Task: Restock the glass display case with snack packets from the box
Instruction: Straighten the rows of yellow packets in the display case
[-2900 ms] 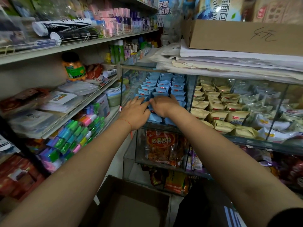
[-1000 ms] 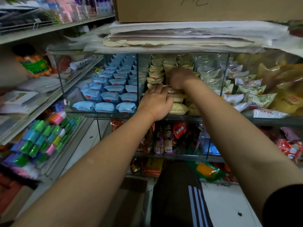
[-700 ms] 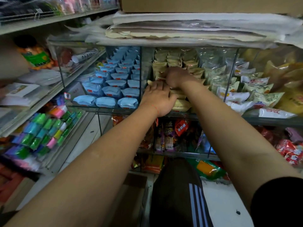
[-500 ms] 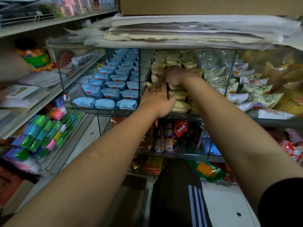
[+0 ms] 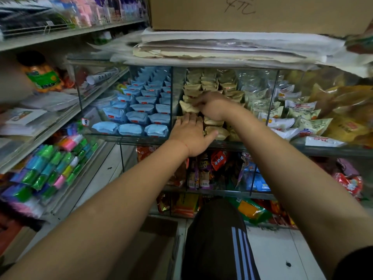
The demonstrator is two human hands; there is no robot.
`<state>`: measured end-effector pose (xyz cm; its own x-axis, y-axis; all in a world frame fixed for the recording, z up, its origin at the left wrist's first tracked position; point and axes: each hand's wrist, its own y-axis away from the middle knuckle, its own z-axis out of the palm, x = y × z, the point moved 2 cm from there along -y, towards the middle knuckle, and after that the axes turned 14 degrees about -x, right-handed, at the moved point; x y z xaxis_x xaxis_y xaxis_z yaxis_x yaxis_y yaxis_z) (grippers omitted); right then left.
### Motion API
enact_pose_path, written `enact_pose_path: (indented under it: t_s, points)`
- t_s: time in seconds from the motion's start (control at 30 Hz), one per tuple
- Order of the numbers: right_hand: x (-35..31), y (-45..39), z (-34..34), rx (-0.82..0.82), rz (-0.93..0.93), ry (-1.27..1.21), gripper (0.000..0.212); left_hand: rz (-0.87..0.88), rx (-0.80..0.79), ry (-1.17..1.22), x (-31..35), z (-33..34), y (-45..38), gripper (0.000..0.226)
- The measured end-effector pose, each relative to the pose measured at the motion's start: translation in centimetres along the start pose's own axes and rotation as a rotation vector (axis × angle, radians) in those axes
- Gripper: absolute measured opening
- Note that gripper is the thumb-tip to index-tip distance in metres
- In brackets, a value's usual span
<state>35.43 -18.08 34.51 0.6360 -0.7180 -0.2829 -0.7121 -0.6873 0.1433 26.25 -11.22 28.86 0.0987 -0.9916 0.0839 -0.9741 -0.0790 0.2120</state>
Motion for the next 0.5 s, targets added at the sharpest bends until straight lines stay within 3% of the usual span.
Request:
enact_pose_path:
  t_s: [0.1, 0.2, 0.3, 0.4, 0.5]
  points:
    - [1.1, 0.7, 0.3, 0.076, 0.028, 0.039, 0.042, 0.028, -0.016, 0.008, -0.1, -0.6, 0.1, 0.070]
    - [2.1, 3.1, -0.4, 0.118, -0.011, 0.051, 0.024, 0.125, 0.085, -0.027, -0.5, -2.6, 1.3, 0.049]
    - [1.7, 6.1, -0.8, -0.052, -0.077, -0.010, 0.013, 0.136, 0.011, -0.210, -0.4, -4.8, 1.7, 0.031]
    - [0.9, 7.3, 0.1, -0.292, -0.026, 0.081, 0.040, 0.114, -0.081, -0.382, 0.0, -5.2, 1.6, 0.025]
    - [0.7, 7.0, 1.0, -0.207, 0.002, 0.239, 0.049, 0.080, -0.030, -0.476, -0.1, -5.0, 1.8, 0.025]
